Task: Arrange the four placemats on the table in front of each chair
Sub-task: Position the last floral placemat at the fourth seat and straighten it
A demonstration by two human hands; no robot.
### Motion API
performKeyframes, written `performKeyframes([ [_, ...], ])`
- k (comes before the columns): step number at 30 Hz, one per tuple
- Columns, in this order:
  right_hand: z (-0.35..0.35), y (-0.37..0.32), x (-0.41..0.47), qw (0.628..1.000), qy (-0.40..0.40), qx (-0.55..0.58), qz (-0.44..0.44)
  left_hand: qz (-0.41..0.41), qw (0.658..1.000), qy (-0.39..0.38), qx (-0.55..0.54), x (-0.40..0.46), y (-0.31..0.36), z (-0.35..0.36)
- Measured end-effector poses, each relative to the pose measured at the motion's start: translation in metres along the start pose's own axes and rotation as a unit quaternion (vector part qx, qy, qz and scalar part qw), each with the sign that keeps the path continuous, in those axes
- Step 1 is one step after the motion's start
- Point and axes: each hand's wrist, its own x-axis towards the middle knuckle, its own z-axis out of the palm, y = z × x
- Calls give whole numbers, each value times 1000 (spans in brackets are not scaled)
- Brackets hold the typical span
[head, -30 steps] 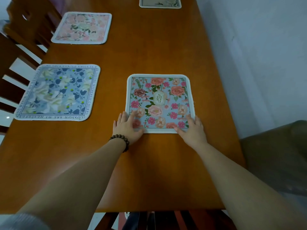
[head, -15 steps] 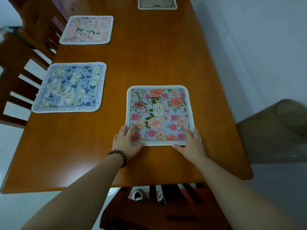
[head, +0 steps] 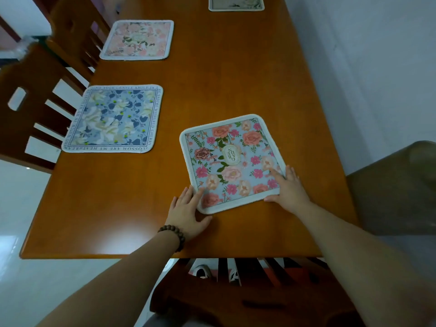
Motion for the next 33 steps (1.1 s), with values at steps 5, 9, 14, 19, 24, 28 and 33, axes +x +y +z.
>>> performKeyframes([
  [5,-22,8,32,999,15,-27,-13,61,996,-58,39,-7,20,4],
  [9,-16,6,35,999,40,-4,2,85,993,-58,56,-6,32,5],
  [14,6,-13,13,992,90,71,47,46,997,37,56,24,19,-23],
  [19,28,-50,-11,987,123,68,80,-5,995,55,86,88,0,-63],
  [24,47,-85,-17,984,121,75,110,-42,993,51,101,145,-3,-83],
  [28,49,-91,-6,978,130,88,138,-71,992,11,100,166,-4,-82],
  [33,39,-78,10,978,141,90,126,-73,993,31,84,166,-2,-70],
])
